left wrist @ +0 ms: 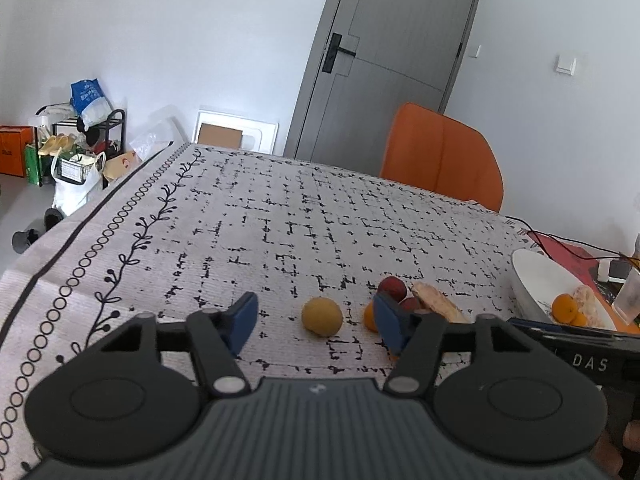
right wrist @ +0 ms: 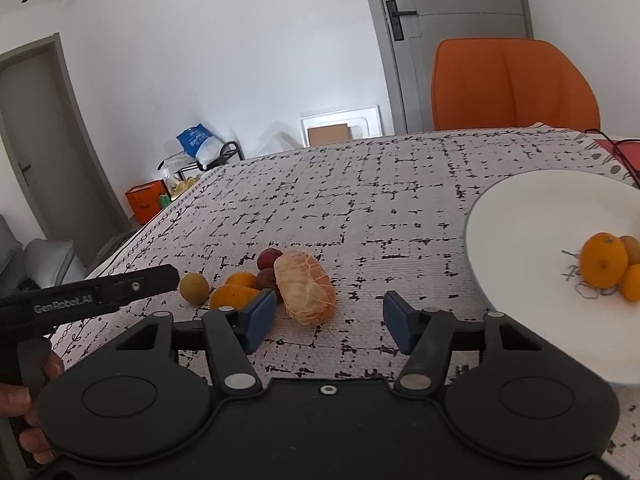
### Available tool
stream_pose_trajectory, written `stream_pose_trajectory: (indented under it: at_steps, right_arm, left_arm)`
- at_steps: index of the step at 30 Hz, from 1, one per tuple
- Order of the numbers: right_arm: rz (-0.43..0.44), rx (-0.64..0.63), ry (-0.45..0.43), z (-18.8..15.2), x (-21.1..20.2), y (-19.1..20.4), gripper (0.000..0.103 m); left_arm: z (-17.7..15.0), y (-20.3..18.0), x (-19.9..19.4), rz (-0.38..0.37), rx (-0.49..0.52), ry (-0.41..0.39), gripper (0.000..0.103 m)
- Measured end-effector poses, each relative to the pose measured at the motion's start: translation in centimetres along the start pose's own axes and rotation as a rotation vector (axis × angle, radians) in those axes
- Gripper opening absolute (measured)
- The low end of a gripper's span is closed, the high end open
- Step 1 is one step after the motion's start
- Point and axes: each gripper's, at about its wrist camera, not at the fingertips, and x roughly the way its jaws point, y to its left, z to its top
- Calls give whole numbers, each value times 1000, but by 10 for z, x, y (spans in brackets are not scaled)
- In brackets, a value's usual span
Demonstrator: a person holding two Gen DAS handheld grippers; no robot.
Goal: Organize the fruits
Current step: 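Grasp another peeled pomelo piece with the right tool while the left tool grasps a yellow fruit, then carry the pomelo piece and yellow fruit over the white bowl and open both tools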
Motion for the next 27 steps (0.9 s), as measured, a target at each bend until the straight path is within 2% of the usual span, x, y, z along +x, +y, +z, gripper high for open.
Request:
stream_pose_trajectory:
  at_steps: [8, 11, 13, 15, 17, 18, 27]
  right_arm:
    - [18, -2, 34, 4, 17, 1, 55]
    - [18, -3, 41, 6, 22, 1, 55]
    - [20, -6, 45, 6, 24, 1, 55]
    - [19, -9, 45, 7, 26, 2, 55]
    - [27, -16, 50, 6, 28, 3, 44]
    - [39, -21, 56, 6, 28, 4, 33]
    - [14, -26, 32, 3, 9, 1, 30]
  left_arm:
    - [0, -1, 17, -9, -3, 35, 49]
    - [0, -1, 22, -13, -1, 49, 42]
    - [-1, -1, 26, -17, -3, 62, 36]
    - [-2, 1, 29, -23, -13, 74, 25]
    - [-2, 1, 27, -25, -21, 67, 25]
    - [-2, 1, 24, -31, -17, 59, 25]
    - [2, -9, 6, -46, -1, 24, 25]
